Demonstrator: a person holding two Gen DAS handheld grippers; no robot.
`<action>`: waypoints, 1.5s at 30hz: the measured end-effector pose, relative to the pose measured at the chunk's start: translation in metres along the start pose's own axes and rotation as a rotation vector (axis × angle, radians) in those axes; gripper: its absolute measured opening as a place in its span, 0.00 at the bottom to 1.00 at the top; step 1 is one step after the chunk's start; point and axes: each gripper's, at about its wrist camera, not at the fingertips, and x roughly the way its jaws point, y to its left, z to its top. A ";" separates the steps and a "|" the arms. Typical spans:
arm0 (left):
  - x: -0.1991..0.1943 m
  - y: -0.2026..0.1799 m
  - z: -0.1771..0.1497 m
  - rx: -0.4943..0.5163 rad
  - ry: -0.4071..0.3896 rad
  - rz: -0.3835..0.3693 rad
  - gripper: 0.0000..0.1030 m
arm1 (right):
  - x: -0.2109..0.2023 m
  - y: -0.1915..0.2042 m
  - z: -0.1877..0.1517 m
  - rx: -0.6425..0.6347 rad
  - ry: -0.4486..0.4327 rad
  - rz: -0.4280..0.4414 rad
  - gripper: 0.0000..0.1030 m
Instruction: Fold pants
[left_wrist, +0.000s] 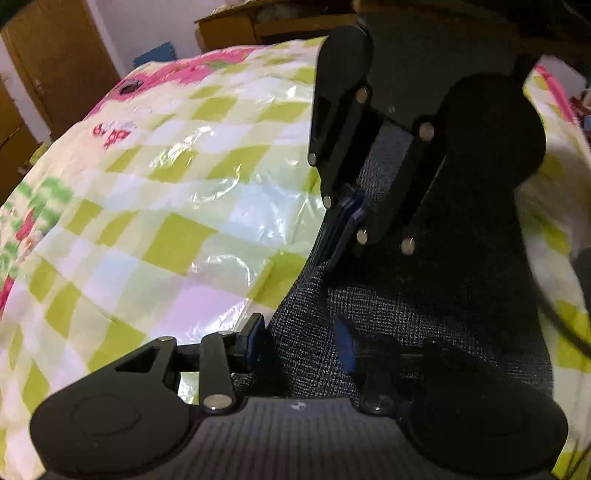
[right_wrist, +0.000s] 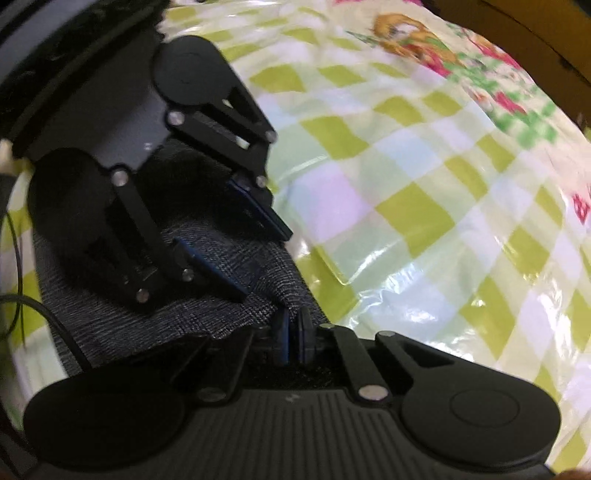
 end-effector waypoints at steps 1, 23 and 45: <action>0.005 -0.002 -0.001 0.000 0.010 0.030 0.54 | 0.009 0.001 -0.004 0.019 0.005 -0.013 0.05; -0.001 -0.023 0.006 -0.260 -0.019 -0.069 0.57 | -0.065 -0.018 -0.080 0.417 -0.234 -0.084 0.22; 0.003 -0.036 -0.012 -0.247 -0.029 -0.053 0.64 | -0.018 -0.024 -0.042 -0.032 0.018 -0.037 0.26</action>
